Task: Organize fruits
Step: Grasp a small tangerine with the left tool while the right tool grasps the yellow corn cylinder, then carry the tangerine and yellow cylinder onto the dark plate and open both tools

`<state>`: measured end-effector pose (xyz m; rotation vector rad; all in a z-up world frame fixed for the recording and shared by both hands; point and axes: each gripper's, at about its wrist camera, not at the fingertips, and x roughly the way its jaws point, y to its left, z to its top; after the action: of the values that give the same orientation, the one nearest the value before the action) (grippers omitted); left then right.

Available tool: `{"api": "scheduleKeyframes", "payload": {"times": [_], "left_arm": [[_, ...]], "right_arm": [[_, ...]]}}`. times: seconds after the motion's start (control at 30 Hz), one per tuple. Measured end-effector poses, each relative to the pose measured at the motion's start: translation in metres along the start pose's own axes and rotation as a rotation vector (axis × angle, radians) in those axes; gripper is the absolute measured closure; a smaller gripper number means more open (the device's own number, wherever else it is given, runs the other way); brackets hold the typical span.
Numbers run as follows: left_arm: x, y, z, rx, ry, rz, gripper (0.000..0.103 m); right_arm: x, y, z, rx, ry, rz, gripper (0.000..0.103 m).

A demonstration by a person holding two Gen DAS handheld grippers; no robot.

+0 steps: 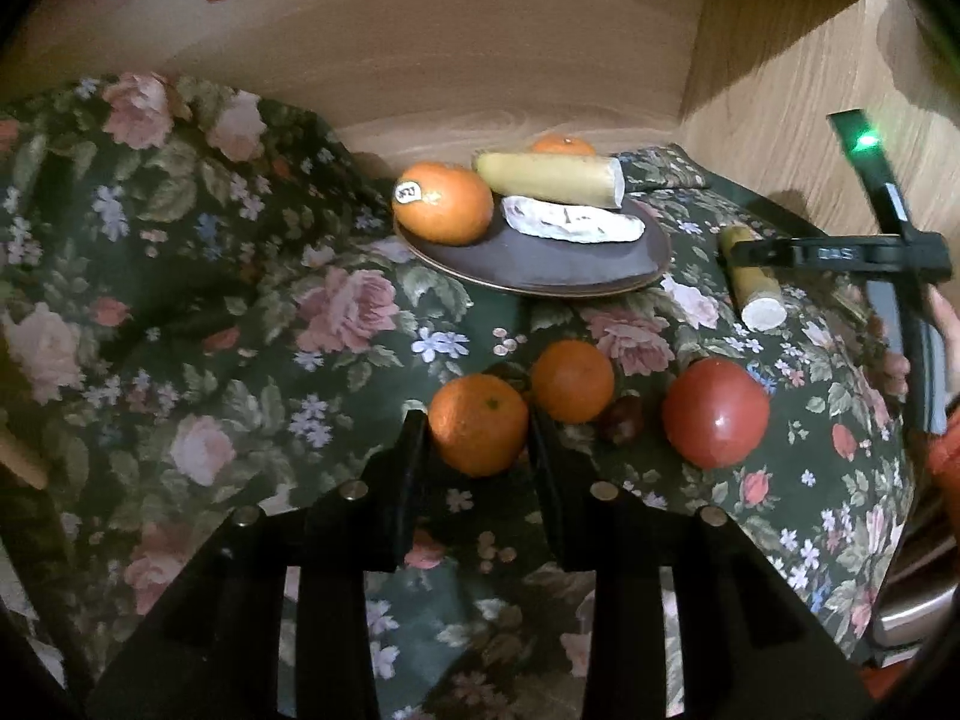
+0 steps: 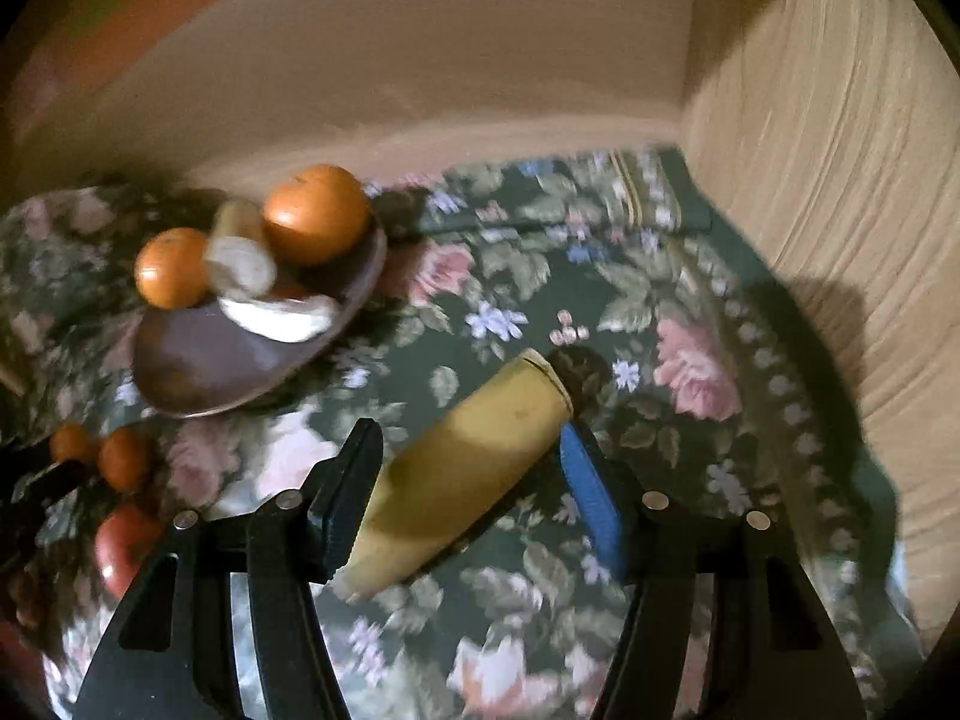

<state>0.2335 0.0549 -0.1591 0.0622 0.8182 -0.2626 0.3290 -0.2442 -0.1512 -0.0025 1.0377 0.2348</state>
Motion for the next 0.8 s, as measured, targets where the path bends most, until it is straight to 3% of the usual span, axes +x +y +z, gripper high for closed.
{"api": "scheduleKeyframes", "payload": {"times": [0.17,0.4,0.53,0.8], "left_arm": [[-0.005,0.003,-0.003,-0.009,-0.011,0.002,0.069],[-0.009,0.002,-0.002,-0.02,-0.026,0.001,0.069],[-0.012,0.0,0.001,-0.01,-0.039,0.005,0.069],[-0.014,-0.003,0.008,-0.021,-0.054,0.006,0.069]], "right_arm": [[0.01,0.016,0.002,-0.055,0.008,-0.031,0.038],[-0.002,0.027,-0.012,-0.157,0.016,0.019,0.06],[-0.019,0.031,-0.032,-0.224,0.019,0.02,0.065],[-0.021,0.033,-0.033,-0.212,-0.028,0.023,0.068]]}}
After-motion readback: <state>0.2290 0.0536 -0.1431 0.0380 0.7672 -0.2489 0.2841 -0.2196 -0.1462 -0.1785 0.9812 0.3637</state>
